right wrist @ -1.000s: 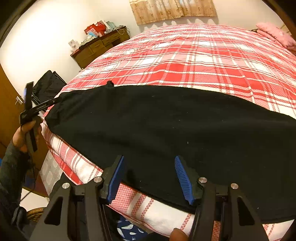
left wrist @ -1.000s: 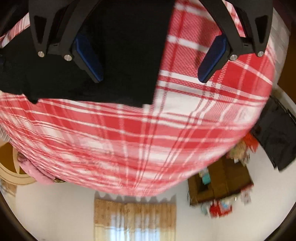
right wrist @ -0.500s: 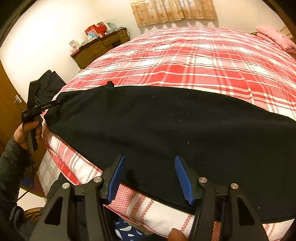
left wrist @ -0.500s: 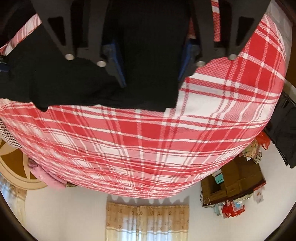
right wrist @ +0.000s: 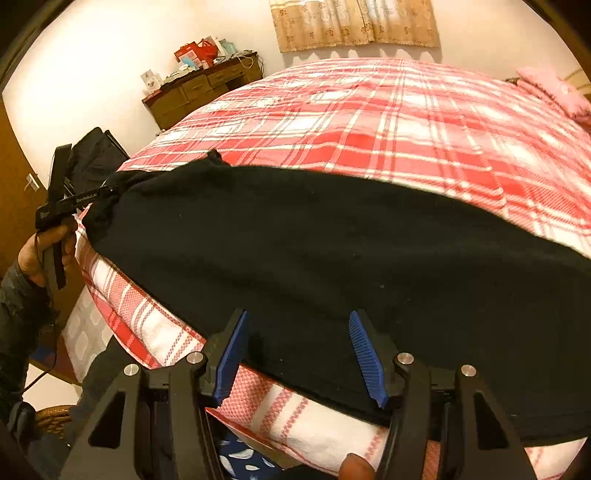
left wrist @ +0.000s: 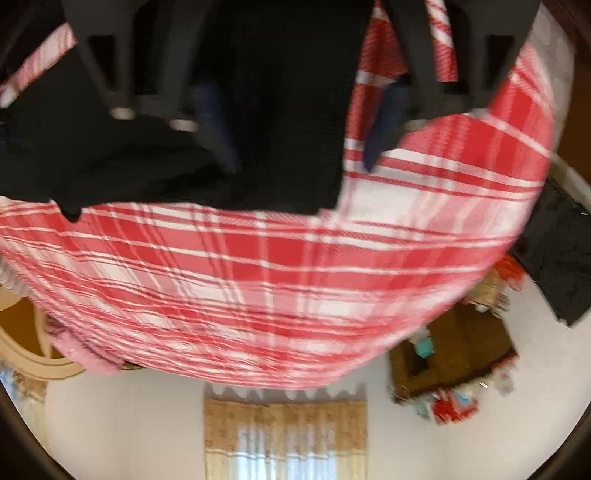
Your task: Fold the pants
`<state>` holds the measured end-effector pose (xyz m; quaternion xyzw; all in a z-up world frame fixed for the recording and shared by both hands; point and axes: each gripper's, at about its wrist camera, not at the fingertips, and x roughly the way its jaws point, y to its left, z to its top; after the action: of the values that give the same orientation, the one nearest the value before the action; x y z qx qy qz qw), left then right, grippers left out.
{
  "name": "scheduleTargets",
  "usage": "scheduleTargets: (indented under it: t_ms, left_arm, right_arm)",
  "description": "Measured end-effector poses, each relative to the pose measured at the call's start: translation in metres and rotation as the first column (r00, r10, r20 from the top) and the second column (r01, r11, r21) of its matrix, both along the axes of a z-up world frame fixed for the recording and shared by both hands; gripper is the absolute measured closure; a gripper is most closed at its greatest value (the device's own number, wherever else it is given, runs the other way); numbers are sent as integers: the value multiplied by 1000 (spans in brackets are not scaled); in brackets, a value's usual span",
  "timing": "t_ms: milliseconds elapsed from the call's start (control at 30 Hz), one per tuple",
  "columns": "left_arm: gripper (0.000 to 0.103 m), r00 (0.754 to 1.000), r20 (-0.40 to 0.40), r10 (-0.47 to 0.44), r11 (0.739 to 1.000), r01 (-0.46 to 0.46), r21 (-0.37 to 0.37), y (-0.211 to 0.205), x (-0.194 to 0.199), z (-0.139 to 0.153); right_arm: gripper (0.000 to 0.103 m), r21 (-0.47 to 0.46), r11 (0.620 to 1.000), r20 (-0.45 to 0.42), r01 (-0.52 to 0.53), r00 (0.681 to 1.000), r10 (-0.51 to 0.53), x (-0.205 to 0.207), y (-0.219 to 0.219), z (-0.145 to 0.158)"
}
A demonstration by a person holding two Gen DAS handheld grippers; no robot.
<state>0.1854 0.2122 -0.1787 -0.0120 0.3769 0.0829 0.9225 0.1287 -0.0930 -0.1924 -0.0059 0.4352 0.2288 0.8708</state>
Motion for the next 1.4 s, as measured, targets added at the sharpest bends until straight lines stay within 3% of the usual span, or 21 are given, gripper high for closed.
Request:
scheduleTargets:
  t_ms: [100,200,367,500,700,867,967,1100,1233,1400]
  left_arm:
    - [21,998,64,-17,1000,16,19,-9,-7,13]
    - [10,995,89,-38,999,36,23,-22,-11,17]
    - [8,998,25,-63,997,62,38,-44,-3,-7]
    - [6,999,-3,-51,991,51,124,-64,-3,-17]
    - [6,992,40,-122,990,119,71,-94,-16,1]
    - [2,982,34,-188,982,187,24,-122,-14,-2]
    - [2,981,-16,-194,981,194,10,-134,-8,-16]
    - [2,981,-30,-191,981,191,-20,-144,-15,-20]
    - [2,974,1,-227,974,227,-7,-165,-27,-10]
    - [2,961,7,-275,961,275,12,-181,-36,-6]
  right_arm:
    - [45,12,998,4,67,998,-67,5,-25,10]
    - [45,40,986,6,165,986,-165,10,-61,18]
    - [44,-26,940,-19,340,940,-340,21,-126,10]
    - [44,111,932,-65,345,938,-340,21,-168,12]
    - [44,86,892,18,444,895,-447,4,-207,36]
    - [43,-48,830,74,556,830,-552,-10,-241,37]
    - [43,-34,850,86,526,849,-522,-15,-249,35]
    - [43,-37,845,135,534,840,-525,-22,-250,50]
    - [43,32,805,158,592,793,-589,-32,-285,71]
    - [43,120,695,142,709,681,-719,-58,-357,86]
